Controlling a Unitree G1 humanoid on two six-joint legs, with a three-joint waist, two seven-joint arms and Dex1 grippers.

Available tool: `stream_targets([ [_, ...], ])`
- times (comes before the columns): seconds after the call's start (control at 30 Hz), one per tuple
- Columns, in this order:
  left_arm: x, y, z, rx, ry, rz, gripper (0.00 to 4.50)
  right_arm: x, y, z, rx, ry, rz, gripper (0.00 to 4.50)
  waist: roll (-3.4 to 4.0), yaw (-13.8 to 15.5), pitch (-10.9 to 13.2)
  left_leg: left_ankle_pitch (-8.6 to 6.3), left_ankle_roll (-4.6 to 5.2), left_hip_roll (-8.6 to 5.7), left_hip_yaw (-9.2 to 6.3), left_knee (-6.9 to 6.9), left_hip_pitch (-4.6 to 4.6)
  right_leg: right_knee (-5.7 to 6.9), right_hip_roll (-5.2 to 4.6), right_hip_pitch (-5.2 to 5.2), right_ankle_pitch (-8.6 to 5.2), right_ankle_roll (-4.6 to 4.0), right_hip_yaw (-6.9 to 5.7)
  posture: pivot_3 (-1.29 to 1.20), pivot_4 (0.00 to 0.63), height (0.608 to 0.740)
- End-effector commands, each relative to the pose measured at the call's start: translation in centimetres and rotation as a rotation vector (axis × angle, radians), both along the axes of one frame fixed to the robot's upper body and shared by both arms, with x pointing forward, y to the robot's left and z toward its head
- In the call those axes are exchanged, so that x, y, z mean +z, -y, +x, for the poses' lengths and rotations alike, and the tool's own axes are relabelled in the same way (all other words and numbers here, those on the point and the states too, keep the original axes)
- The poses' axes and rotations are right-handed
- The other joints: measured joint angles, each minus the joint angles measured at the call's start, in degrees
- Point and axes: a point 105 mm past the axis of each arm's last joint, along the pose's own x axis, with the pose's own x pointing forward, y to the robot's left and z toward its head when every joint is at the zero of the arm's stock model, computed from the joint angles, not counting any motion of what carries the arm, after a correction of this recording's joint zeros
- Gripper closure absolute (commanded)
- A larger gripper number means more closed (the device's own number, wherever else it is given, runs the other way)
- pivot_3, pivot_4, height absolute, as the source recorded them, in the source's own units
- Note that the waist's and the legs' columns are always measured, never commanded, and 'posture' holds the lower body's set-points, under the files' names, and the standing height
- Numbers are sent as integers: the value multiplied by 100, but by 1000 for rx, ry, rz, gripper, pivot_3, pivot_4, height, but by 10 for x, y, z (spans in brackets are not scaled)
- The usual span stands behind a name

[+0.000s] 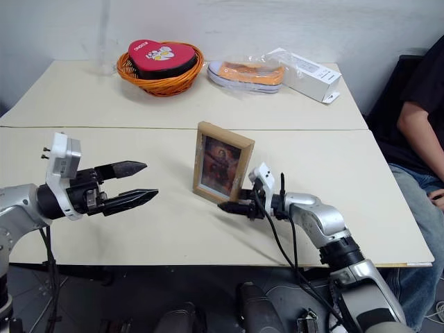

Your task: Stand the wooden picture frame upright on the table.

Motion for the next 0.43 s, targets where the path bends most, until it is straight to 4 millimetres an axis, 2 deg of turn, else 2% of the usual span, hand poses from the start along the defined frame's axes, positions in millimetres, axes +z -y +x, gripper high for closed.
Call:
stream_targets([
  [0.03,12,-5,0,-18,40,-4,0,33,18,-7,21,119,-39,44,1,11,1,0,0,0,0,0,0,0,0,0,0,0,0,0,150,740],
  [0.07,13,-5,0,-19,41,-4,0,37,23,-9,21,135,-56,44,0,17,0,-1,1,-1,-1,0,-1,0,0,-2,0,0,0,0,150,740],
  [0.13,15,-7,1,-14,59,4,0,52,47,-12,24,188,-128,44,1,25,1,-4,8,-2,-2,0,-1,-5,0,2,0,0,-1,0,150,740],
  [0.27,22,-15,2,-3,82,7,0,99,101,-15,-43,222,-152,44,1,43,2,-16,29,-5,-1,-1,-3,-12,0,2,0,2,-1,0,150,740],
  [0.33,26,-17,3,2,91,6,0,112,115,-20,-53,215,-146,44,1,50,2,-20,38,-4,-2,-1,-3,-16,0,4,0,4,-1,0,150,740],
  [0.43,29,-20,6,11,119,30,0,119,126,-30,-43,202,-140,44,0,27,2,-21,39,-1,-1,-4,9,-16,5,12,0,3,0,0,150,740],
])
